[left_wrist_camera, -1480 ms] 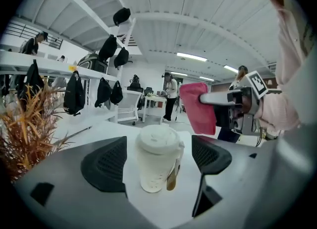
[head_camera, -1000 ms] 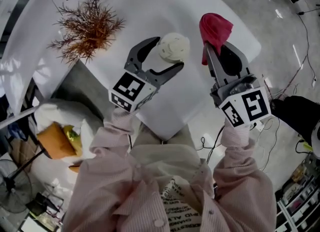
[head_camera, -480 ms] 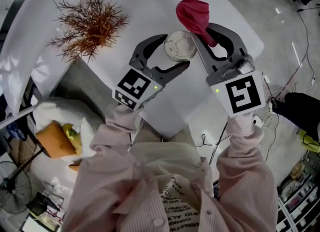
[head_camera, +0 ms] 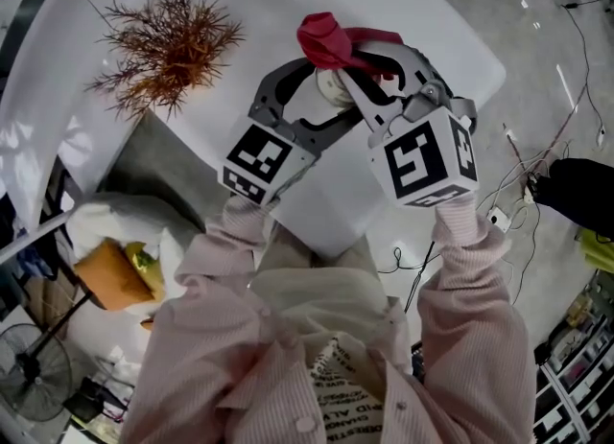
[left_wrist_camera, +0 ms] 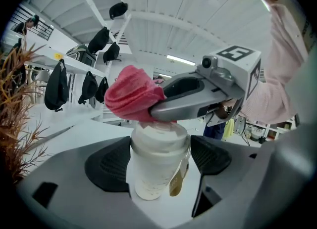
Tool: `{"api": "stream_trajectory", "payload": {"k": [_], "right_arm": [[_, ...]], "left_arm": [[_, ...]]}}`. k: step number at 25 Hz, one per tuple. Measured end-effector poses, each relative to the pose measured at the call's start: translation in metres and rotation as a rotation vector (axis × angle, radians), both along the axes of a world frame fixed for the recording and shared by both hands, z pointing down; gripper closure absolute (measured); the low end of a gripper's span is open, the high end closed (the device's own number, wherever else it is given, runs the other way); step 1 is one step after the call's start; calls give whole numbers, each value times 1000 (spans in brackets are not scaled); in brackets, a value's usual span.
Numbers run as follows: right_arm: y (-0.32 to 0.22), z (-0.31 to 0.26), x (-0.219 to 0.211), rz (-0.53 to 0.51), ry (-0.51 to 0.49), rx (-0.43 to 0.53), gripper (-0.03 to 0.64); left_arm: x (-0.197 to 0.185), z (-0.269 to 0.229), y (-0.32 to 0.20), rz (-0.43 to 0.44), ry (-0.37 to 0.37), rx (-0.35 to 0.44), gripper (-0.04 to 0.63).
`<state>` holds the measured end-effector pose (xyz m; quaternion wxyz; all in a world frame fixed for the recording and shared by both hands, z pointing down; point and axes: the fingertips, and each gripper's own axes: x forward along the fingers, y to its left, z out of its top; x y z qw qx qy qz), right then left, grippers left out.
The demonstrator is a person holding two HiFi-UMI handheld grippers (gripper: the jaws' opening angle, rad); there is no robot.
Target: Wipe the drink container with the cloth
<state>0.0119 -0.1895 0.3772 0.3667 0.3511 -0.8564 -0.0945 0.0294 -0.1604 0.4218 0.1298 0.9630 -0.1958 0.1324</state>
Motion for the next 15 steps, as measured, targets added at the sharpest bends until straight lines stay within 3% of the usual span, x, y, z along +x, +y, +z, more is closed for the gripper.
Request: {"api": "stream_trajectory", "payload": {"k": [15], "right_arm": [[15,12,-1,42,20,-146,572]], "left_arm": [[-1,1,0,5,9,1,221]]}}
